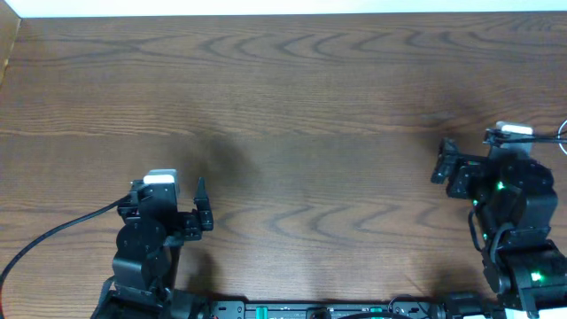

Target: Untangle cables

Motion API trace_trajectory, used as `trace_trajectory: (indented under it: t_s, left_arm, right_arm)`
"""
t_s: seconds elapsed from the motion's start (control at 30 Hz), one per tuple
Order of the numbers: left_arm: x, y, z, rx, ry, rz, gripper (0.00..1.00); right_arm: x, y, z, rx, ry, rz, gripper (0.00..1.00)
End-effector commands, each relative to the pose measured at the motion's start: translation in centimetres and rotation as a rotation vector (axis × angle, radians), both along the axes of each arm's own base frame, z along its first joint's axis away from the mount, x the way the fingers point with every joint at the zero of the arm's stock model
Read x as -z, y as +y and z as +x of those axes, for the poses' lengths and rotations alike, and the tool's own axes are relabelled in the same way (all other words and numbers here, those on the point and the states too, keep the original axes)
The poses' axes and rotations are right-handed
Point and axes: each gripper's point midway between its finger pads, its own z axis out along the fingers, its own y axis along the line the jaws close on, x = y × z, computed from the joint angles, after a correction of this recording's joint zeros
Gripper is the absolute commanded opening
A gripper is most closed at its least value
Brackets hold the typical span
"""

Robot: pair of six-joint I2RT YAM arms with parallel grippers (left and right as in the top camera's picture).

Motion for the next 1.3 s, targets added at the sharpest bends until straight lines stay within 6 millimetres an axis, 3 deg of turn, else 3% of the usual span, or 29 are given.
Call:
trace_trajectory:
  t_s: [0.0, 0.23, 0.73, 1.27]
  left_arm:
    - [0.1, -0.2, 0.0, 0.028, 0.001, 0.008, 0.93]
    - [0.0, -1.3, 0.1, 0.106, -0.002, -0.005, 0.93]
    - [0.4, -1.2, -0.1, 0.098, 0.019, -0.019, 0.98]
    - [4.4, -0.8, -2.5, 0.095, 0.206, 0.002, 0.98]
  right_arm:
    - [0.3, -0.3, 0.1, 0.032, 0.007, -0.029, 0.99]
    - [0.4, -0.6, -0.1, 0.066, 0.009, -0.014, 0.99]
    - [1.4, -0.7, -0.6, 0.065, 0.054, -0.023, 0.99]
    - [2.8, -0.6, -1.5, 0.051, 0.124, -0.029, 0.99]
